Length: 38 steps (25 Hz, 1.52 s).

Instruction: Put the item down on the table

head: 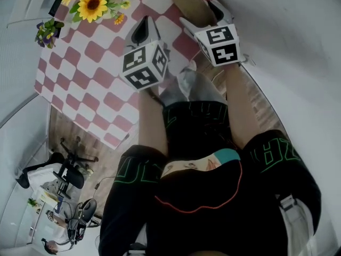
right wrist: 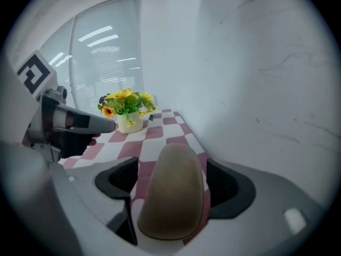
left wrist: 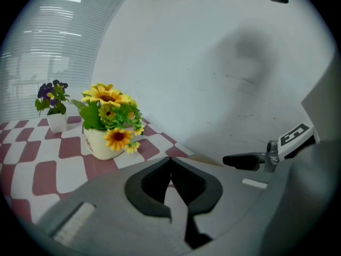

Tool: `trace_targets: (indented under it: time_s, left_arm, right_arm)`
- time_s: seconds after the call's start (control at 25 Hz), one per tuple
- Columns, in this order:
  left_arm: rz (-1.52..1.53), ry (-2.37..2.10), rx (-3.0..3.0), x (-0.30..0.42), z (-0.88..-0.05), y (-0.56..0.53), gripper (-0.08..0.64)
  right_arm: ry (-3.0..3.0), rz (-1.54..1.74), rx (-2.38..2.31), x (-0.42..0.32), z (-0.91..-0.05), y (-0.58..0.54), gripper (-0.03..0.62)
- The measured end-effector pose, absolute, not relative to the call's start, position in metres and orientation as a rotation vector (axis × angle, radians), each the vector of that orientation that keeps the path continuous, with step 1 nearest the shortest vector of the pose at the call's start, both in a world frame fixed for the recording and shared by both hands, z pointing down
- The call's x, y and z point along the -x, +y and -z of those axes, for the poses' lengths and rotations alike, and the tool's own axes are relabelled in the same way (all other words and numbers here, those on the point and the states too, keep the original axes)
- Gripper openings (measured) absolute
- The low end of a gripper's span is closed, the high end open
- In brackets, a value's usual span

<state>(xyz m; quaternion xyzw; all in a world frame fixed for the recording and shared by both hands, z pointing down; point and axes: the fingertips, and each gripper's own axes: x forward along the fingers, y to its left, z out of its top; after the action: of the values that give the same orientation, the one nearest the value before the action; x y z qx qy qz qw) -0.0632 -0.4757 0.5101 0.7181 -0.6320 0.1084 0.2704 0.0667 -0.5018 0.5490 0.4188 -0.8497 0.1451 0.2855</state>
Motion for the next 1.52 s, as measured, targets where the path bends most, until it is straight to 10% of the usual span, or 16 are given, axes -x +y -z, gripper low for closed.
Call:
trace_targets:
  time_s: [0.2,0.32,0.48,1.52]
  left_arm:
    - [-0.24,-1.752,-1.983,0.061,-0.476,-0.476,0.009]
    - [-0.212,-1.81,-2.039,0.064,-0.443,-0.48,0.009]
    - [-0.208,-1.969,-2.106,0.082,-0.391,-0.488,0.009]
    - [-0.103,-2.144,-2.416,0.027,-0.259,-0.52,0.009]
  right_arm:
    - [-2.441,-0.245,-1.138,-0.063,-0.49,-0.504,0.362]
    - [-2.481,-0.12,-1.244,-0.073,-0.449,-0.51,0.12]
    - [-2.525,0.007,-1.326,-0.086,-0.403,-0.515,0.003]
    - [-2.639,0.279,-1.559,-0.166,-0.272,-0.538,0.003]
